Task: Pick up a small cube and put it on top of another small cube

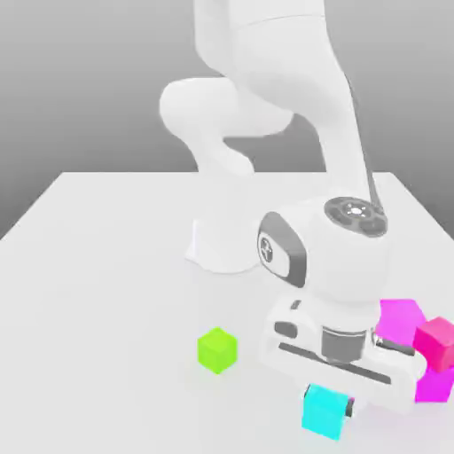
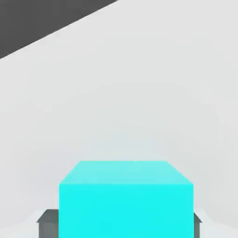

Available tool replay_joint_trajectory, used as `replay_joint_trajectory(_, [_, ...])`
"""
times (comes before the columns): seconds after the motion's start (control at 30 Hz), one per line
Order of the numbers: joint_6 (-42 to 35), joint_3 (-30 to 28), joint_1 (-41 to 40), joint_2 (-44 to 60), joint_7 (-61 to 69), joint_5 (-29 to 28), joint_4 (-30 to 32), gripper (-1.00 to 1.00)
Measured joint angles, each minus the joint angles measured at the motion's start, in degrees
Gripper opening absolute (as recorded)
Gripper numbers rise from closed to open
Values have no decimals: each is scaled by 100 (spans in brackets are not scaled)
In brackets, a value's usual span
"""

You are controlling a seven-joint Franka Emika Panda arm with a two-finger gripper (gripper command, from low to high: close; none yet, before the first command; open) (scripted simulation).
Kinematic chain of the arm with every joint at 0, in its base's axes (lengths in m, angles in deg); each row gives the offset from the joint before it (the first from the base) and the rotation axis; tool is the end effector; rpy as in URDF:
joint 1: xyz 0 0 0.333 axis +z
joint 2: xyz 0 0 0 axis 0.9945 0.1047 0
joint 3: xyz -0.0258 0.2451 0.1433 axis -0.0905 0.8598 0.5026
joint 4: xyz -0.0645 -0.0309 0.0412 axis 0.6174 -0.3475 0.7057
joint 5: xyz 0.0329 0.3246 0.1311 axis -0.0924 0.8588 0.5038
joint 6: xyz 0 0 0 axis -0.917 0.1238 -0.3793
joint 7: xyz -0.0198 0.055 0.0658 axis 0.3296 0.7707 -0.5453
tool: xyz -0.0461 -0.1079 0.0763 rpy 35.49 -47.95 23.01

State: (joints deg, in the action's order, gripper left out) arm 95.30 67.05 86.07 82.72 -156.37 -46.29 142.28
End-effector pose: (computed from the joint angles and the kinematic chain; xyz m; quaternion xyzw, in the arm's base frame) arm 0.4194 0.1336 0.1175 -0.8119 0.5838 -0.0007 0.0023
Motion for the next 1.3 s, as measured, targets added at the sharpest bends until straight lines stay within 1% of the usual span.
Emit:
replay_joint_trajectory(0.03, [65, -68, 57, 89, -42, -54, -19, -100])
replay_joint_trajectory(0.1, [-85, 66, -47, -111, 70, 98, 26, -100])
replay_joint_trajectory(0.23, [-667, 462, -329, -889, 520, 691, 210, -100])
replay_joint_trajectory(0.3, [-806, 502, -489, -1277, 766, 980, 465, -100])
replay_joint_trajectory(0.5, [-1003, 322, -993, -2418, 1470, 1762, 1407, -100])
replay_joint_trajectory(0.57, [-1038, 210, -1041, -2796, 1671, 1973, 1737, -100])
replay_joint_trajectory(0.73, [-1057, -232, -1193, -3716, 2049, 2284, 2571, -100])
replay_joint_trajectory(0.83, [-695, -259, -1327, -3483, 2012, 2185, 2684, -100])
replay_joint_trajectory(1.03, [385, -264, -1469, -2373, 1694, 1714, 2658, -100])
replay_joint_trajectory(1.07, [502, -266, -1491, -2253, 1653, 1654, 2656, 100])
replay_joint_trajectory(1.3, [487, -239, -1542, -2263, 1657, 1660, 2656, 100])
